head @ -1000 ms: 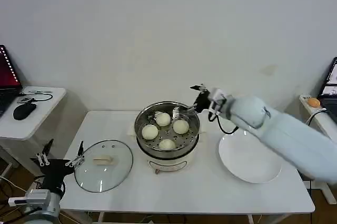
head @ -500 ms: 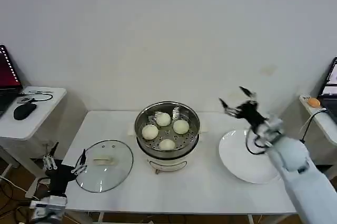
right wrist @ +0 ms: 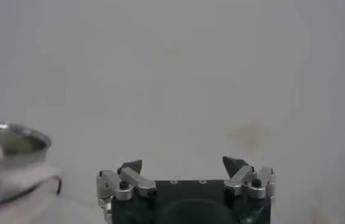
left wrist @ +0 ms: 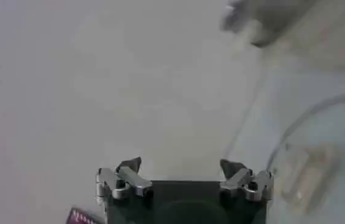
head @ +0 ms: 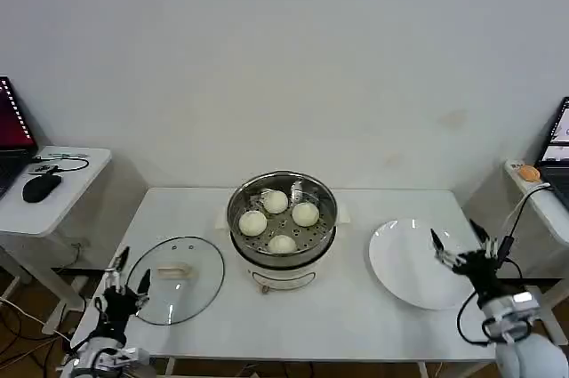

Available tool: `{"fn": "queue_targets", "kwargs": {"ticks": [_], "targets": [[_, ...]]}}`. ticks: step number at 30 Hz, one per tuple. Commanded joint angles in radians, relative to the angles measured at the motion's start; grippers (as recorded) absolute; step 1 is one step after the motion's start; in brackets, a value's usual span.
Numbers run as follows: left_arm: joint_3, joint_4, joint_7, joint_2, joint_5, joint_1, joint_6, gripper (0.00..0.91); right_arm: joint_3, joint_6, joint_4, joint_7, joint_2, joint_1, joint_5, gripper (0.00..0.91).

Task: Take steamed baozi put them in steamer then cover it.

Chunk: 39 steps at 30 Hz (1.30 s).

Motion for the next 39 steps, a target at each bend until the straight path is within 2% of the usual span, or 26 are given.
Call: {"fn": "queue_targets", "kwargs": {"ticks": [1,20,39], "targets": [[0.091,0.165,-0.007,0.023,0.298,-0.083,-0.023,0.907,0.069,0.032,0.094,-0.004,0.092,-0.192,0.013,0.907],[0.154,0.304,0.009,0.020,0.296,-0.238,-0.010,0.907,0.060,0.032,0.134,0.032,0.140,-0.231,-0.035,0.907],[0.179,0.434,0.002,0.021,0.294,-0.359,-0.006,0.907,0.047,0.050,0.112,0.023,0.166,-0.245,-0.072,0.907]]}}
